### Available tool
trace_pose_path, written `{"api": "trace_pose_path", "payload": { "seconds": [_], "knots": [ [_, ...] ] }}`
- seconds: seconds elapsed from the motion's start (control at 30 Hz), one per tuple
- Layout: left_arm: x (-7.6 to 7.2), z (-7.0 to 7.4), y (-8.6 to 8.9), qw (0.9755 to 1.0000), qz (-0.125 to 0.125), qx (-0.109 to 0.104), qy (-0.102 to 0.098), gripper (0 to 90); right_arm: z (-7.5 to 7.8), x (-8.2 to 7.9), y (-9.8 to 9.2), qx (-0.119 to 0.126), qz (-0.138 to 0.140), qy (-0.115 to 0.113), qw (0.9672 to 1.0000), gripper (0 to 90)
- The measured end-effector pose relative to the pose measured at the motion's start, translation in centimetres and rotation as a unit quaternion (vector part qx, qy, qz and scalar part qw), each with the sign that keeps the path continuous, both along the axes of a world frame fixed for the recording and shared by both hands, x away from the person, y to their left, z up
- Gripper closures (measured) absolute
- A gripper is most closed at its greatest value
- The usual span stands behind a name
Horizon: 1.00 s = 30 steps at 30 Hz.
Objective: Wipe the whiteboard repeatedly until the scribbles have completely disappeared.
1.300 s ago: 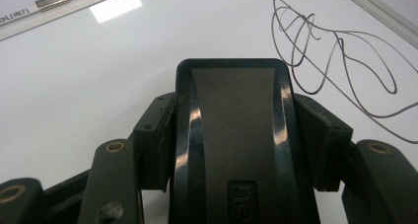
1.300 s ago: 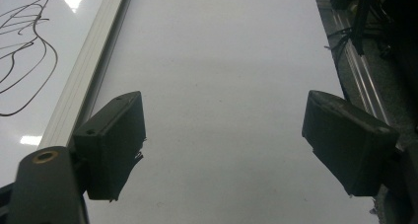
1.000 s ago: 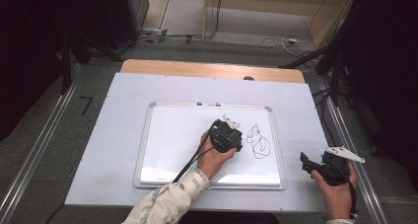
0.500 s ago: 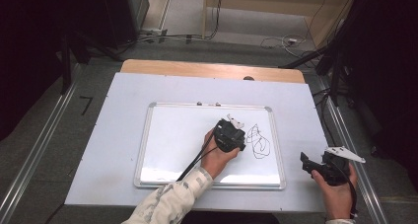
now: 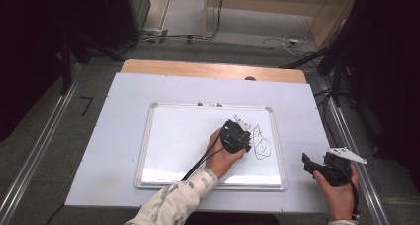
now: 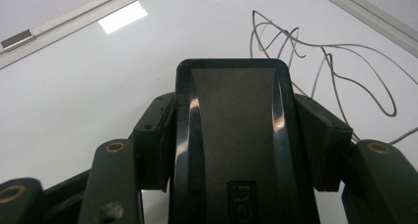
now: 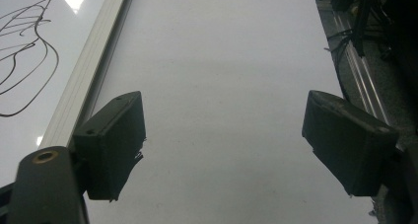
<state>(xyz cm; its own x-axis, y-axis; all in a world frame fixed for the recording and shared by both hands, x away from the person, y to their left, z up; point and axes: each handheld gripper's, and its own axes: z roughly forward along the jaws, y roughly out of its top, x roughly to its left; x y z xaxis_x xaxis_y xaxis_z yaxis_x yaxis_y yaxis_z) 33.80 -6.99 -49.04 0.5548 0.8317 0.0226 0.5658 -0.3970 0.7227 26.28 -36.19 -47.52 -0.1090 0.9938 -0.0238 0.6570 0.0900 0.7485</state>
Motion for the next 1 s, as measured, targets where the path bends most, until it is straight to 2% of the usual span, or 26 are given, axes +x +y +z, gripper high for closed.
{"api": "trace_pose_path", "payload": {
  "seconds": [1.0],
  "knots": [
    [0.01,-0.1,-0.25,0.9998,-0.006,-0.003,-0.016,40.9,-0.02,-0.02,0.03,-0.001,0.002,0.0,1.0,15.4]
  ]
}}
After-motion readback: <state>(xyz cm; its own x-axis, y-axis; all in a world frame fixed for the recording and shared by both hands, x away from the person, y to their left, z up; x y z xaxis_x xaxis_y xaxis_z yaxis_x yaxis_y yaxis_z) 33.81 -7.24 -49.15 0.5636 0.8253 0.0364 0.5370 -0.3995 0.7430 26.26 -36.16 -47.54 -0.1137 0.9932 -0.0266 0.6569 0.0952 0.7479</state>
